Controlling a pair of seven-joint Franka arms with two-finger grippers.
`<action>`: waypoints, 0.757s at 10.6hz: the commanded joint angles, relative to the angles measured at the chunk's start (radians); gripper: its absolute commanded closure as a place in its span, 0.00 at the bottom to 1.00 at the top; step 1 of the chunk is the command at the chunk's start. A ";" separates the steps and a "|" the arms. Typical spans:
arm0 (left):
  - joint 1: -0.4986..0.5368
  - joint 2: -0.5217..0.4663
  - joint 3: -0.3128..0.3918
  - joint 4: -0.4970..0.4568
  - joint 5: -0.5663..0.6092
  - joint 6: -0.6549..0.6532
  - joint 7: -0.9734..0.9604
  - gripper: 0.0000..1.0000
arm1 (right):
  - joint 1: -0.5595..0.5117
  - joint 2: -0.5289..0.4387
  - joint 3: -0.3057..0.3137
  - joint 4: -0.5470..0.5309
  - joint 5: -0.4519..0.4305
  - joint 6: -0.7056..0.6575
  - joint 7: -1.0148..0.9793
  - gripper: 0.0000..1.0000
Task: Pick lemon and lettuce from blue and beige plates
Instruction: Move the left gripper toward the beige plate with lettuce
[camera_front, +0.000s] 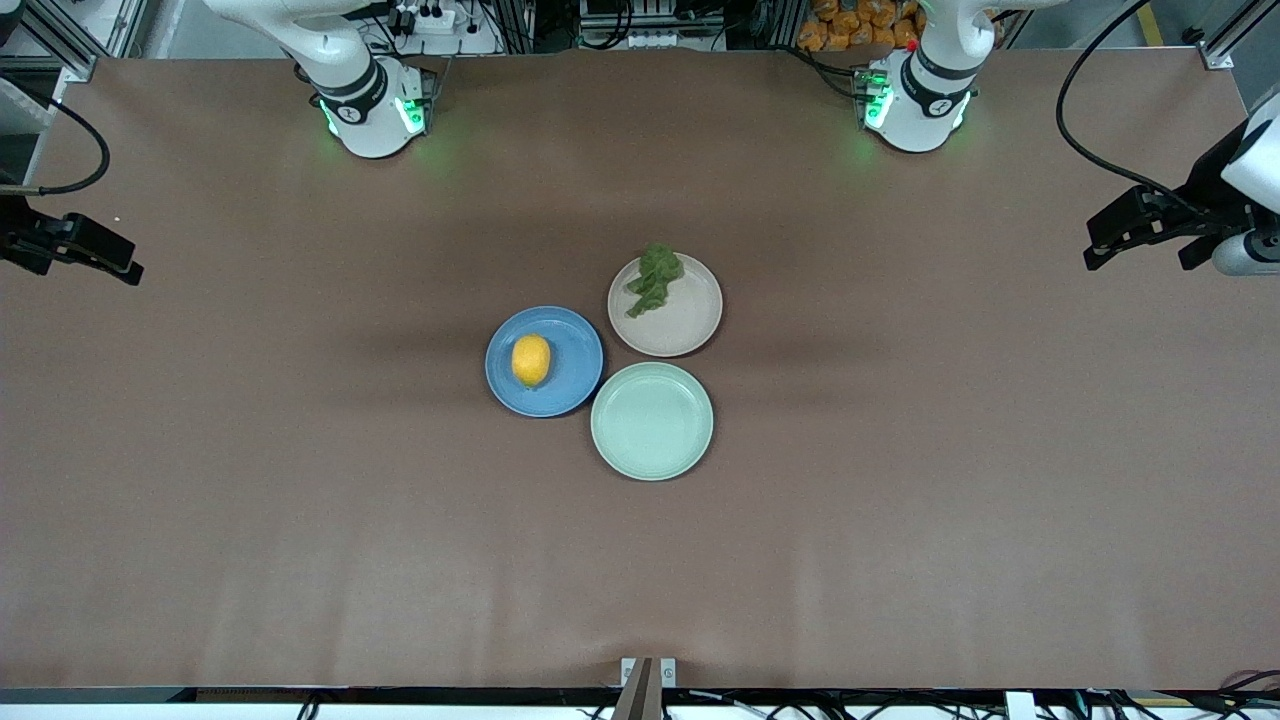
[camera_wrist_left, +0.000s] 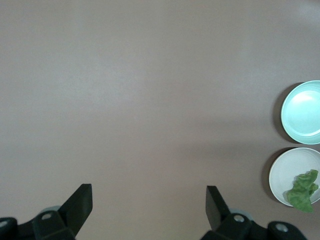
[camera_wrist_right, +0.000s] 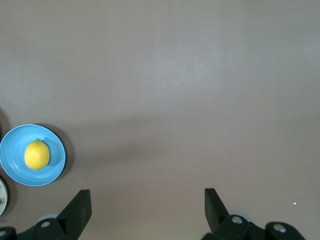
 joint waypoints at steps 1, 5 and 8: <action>0.001 0.000 0.000 0.014 -0.018 -0.017 0.025 0.00 | -0.018 -0.010 0.008 0.004 0.017 -0.011 -0.014 0.00; -0.025 0.010 -0.002 0.015 -0.015 -0.017 0.024 0.00 | -0.018 -0.011 0.010 0.004 0.017 -0.011 -0.014 0.00; -0.053 0.050 -0.025 0.001 -0.017 -0.017 0.021 0.00 | -0.018 -0.011 0.010 0.004 0.017 -0.011 -0.014 0.00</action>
